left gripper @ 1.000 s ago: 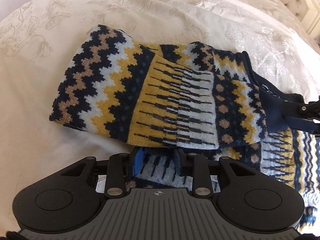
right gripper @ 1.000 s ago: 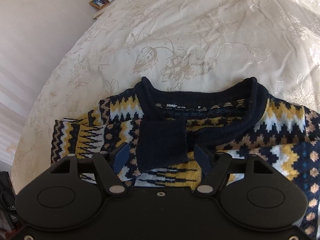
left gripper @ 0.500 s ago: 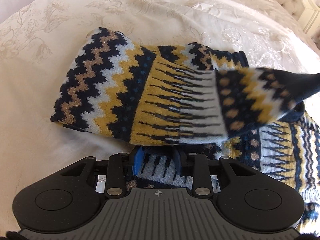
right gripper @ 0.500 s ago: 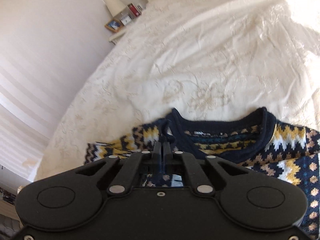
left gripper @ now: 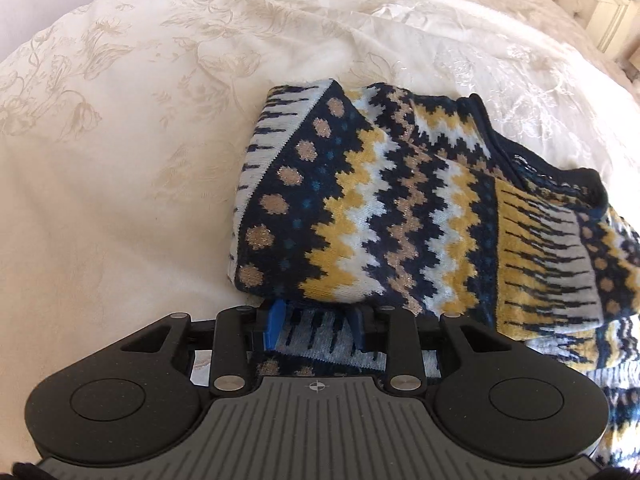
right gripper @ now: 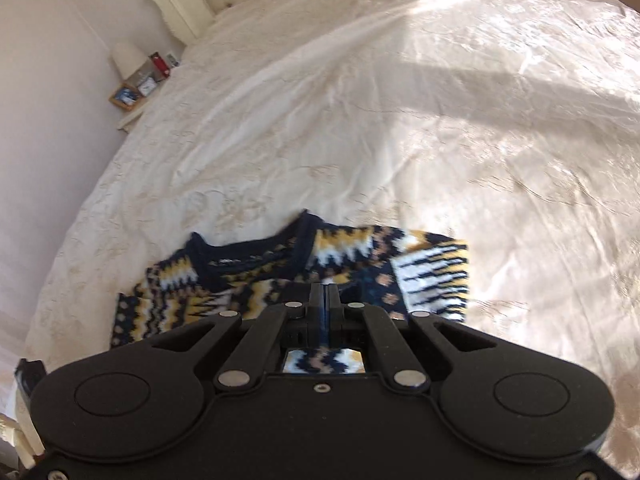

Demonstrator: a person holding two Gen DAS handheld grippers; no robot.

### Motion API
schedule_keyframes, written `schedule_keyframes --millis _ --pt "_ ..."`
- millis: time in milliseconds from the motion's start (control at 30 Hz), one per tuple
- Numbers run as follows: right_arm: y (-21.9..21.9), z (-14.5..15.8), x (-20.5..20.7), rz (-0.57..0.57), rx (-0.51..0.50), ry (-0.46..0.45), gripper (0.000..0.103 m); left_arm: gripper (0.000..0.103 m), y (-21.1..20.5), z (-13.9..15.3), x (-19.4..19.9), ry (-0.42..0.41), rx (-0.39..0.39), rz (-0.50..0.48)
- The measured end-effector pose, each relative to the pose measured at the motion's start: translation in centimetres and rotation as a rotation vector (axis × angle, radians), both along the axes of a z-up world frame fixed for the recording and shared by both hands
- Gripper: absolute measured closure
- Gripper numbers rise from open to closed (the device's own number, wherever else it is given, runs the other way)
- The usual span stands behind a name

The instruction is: Fold small clothes

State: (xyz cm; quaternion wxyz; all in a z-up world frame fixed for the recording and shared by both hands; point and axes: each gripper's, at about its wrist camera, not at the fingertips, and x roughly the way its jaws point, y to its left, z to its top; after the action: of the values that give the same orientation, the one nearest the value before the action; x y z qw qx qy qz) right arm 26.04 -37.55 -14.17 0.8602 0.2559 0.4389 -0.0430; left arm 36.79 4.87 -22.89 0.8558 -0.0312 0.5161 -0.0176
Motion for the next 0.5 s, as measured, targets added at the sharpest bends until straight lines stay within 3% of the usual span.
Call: schedule_keyframes --millis 67,133,167,233,267,300,367,500 --pt "-0.7 -1.1 -0.1 -0.022 -0.019 0.046 0.098 0.069 0.0 0.1 -0.1 0.002 0.005 -0.009" --pt "-1.5 -2.5 -0.4 -0.036 0.047 0.081 0.097 0.066 0.1 0.2 -0.1 0.006 0.013 -0.016" --pt "-1.6 -2.8 -0.5 -0.04 0.054 0.082 0.088 0.064 0.1 0.1 -0.2 0.011 0.021 -0.017" --pt "-1.5 -3.4 -0.5 -0.032 0.058 0.09 0.084 0.061 0.4 -0.1 -0.3 0.021 0.02 -0.022" --pt "-1.4 -3.7 -0.5 -0.034 0.07 0.087 0.073 0.061 0.5 -0.1 -0.4 0.02 0.019 -0.023" --pt "-1.3 -3.9 -0.4 -0.032 0.084 0.071 0.052 0.061 0.5 -0.1 -0.5 0.02 0.021 -0.027" --pt "-0.9 -4.4 0.2 -0.009 0.1 0.053 0.035 0.061 0.5 -0.1 -0.6 0.023 0.031 -0.036" --pt "0.4 -6.2 2.1 0.043 0.102 0.086 0.035 0.061 0.5 -0.2 -0.5 0.031 0.027 -0.034"
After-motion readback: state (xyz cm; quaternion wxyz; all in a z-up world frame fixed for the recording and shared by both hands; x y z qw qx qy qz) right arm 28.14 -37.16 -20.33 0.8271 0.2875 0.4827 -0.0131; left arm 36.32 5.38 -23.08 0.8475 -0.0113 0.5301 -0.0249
